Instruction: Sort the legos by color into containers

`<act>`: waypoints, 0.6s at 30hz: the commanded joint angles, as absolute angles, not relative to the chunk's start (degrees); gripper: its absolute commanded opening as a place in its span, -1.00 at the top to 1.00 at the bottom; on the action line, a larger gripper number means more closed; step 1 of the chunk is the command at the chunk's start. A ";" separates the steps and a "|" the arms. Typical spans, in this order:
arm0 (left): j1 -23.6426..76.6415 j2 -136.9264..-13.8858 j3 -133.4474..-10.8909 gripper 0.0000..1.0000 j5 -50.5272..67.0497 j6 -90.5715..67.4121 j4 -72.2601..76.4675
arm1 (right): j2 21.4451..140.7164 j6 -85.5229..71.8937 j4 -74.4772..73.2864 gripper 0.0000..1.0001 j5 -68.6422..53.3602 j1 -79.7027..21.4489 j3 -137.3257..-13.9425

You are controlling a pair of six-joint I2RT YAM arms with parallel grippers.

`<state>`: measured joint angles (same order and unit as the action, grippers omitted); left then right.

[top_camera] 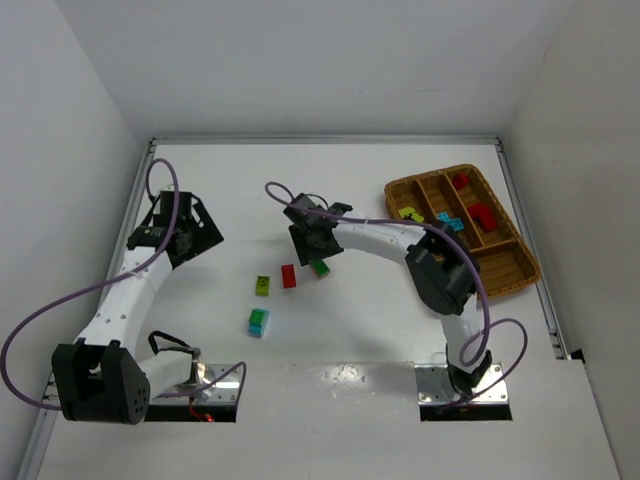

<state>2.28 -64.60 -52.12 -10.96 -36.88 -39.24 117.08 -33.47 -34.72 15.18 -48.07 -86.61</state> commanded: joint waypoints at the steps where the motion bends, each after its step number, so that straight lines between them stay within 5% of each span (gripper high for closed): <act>1: 2.72 -62.93 -53.00 -0.73 -10.90 -36.83 -39.20 | 119.87 -29.45 -34.10 -0.21 11.96 -47.81 -88.51; 6: 2.72 -62.93 -53.00 -0.73 -10.90 -36.30 -39.20 | 121.82 -28.92 -34.10 -0.08 10.02 -46.76 -89.12; 12: 2.72 -63.46 -53.53 -0.73 -6.96 -34.28 -39.20 | 116.92 -30.14 -32.70 0.59 11.25 -46.24 -87.10; 18: 3.25 -64.51 -54.32 -0.76 25.36 -25.05 -30.34 | 102.07 -26.90 -26.30 0.71 -6.81 -40.97 -77.80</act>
<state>2.39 -64.75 -52.12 5.56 -30.06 -36.67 113.25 -28.75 -31.66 3.95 -44.49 -80.40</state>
